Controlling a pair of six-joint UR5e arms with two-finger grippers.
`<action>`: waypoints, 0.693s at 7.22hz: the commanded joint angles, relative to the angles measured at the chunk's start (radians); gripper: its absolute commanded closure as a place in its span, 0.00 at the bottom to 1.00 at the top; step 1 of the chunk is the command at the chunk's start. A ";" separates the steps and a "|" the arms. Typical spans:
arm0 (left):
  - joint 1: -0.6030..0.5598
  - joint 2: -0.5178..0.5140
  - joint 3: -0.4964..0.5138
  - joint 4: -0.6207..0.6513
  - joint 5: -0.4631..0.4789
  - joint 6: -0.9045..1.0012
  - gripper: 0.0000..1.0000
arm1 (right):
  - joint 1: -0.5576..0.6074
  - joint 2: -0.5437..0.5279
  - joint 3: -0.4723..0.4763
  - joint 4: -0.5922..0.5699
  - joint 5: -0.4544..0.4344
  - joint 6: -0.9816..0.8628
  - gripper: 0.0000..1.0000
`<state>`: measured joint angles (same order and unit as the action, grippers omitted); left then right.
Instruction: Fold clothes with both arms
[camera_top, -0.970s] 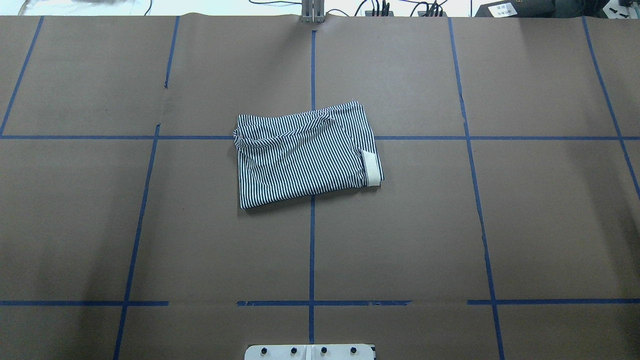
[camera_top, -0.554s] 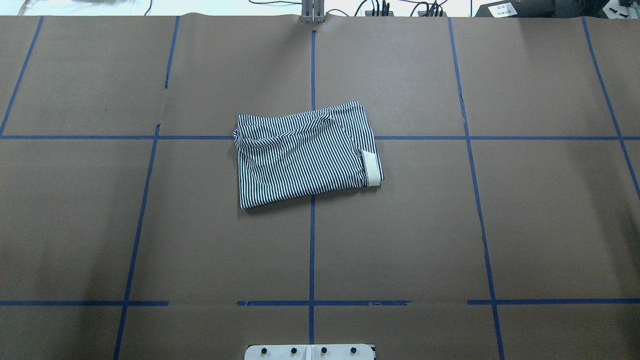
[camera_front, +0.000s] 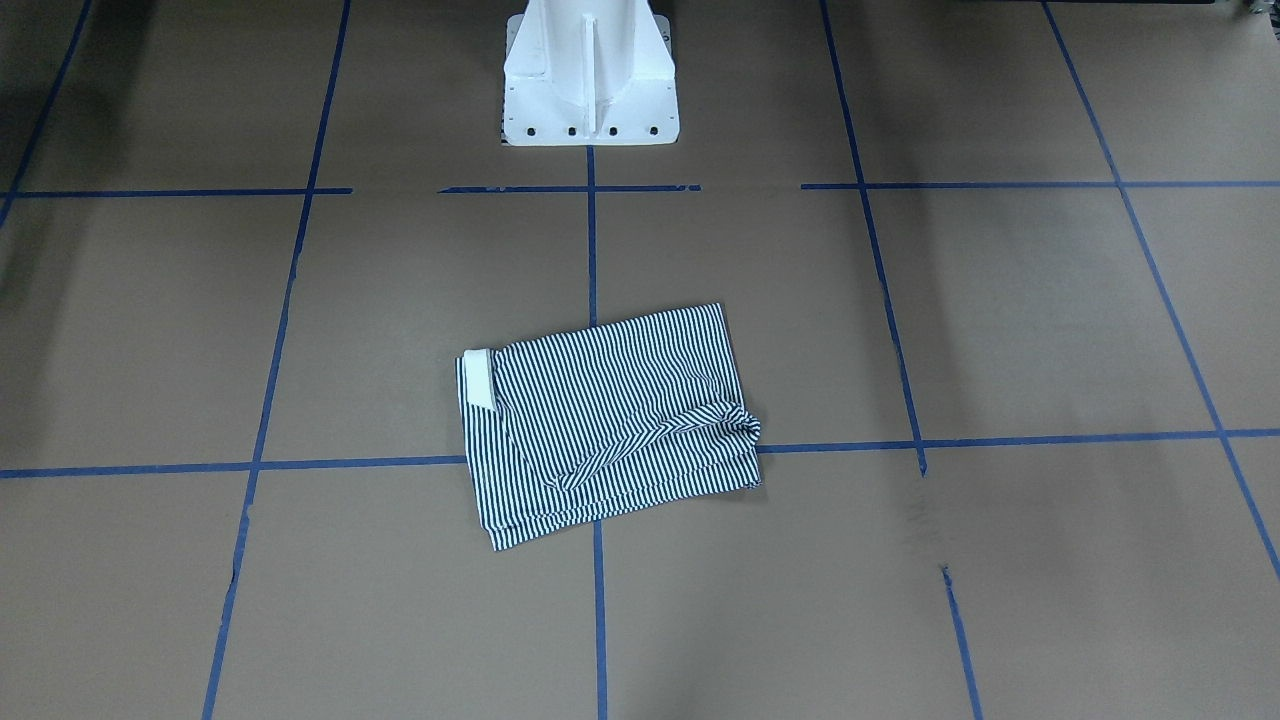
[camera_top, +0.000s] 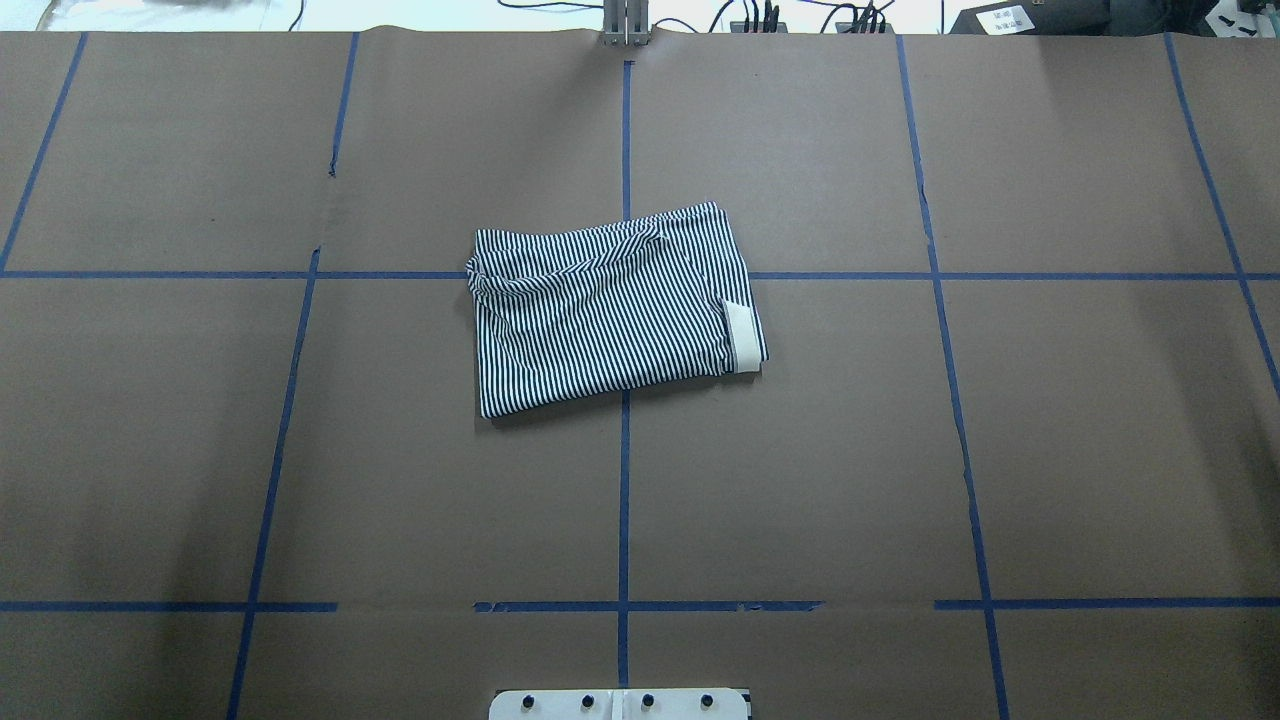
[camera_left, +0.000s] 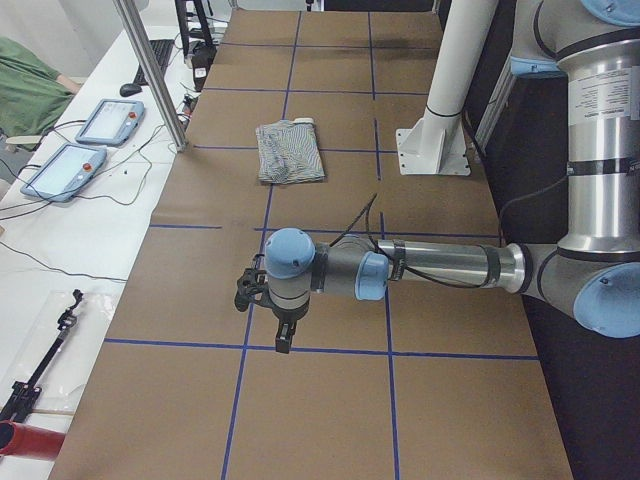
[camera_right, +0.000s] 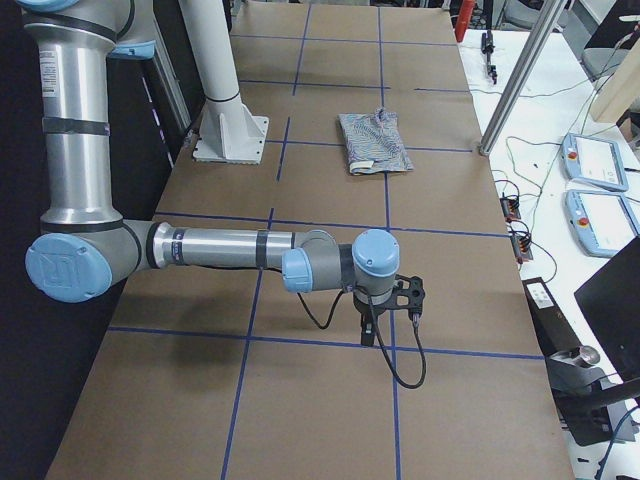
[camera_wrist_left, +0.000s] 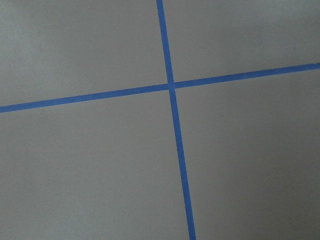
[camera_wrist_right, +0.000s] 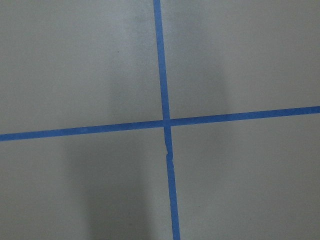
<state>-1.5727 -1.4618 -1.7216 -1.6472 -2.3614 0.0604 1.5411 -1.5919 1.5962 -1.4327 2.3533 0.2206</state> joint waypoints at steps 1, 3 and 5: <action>0.002 -0.040 0.032 0.001 0.001 -0.001 0.00 | 0.001 -0.038 0.043 0.000 0.003 0.000 0.00; 0.002 -0.101 0.091 0.001 0.011 -0.001 0.00 | 0.001 -0.069 0.068 0.000 0.001 -0.001 0.00; 0.002 -0.117 0.111 0.000 0.013 0.001 0.00 | 0.001 -0.069 0.068 0.001 0.001 -0.003 0.00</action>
